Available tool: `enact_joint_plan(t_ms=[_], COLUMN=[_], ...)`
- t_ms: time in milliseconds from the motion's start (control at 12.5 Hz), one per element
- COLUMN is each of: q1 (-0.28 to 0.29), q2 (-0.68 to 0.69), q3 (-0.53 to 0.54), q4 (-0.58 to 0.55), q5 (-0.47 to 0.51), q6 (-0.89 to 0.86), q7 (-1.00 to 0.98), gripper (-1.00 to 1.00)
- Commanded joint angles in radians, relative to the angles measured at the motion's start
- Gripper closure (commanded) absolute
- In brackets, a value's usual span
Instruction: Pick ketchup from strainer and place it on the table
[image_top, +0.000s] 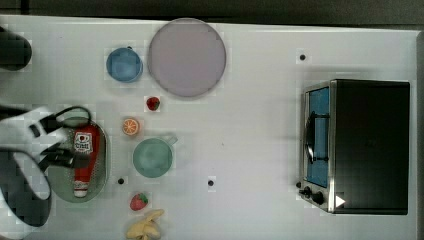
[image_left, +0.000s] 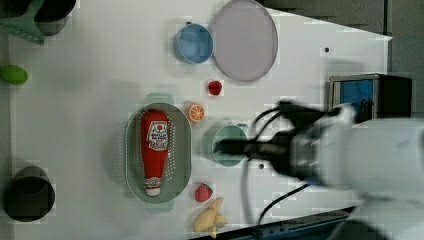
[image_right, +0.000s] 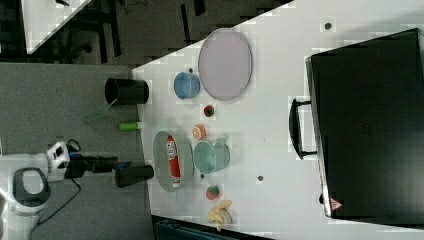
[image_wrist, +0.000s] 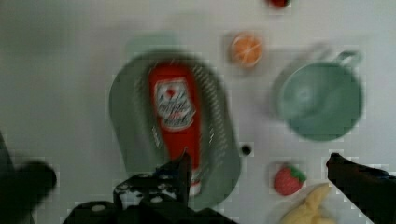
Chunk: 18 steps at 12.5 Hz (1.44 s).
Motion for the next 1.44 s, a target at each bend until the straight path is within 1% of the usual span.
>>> enact_joint_plan(t_ms=[80,240,400,640,1040,1280,1440], q1=[0.009,0.019,0.027,0.028,0.036,0.058,0.086], q2=[0.038,0.083,0.129,0.224,0.421,0.497,0.536], q3=[0.052,0.067,0.066,0.062,0.051,0.01,-0.02], q4=[-0.05,-0.119,-0.187,-0.248,-0.254,-0.247,-0.23], q5=[-0.012,-0.054,-0.121,-0.203,-0.276,-0.287,-0.287], q6=[0.094,0.246,0.397,0.545,0.733,0.771,0.781], q7=[0.033,0.033,0.033,0.033,0.065,0.066,0.066], gripper=[-1.0,-1.0,-1.0,-1.0,-1.0,-1.0,-1.0])
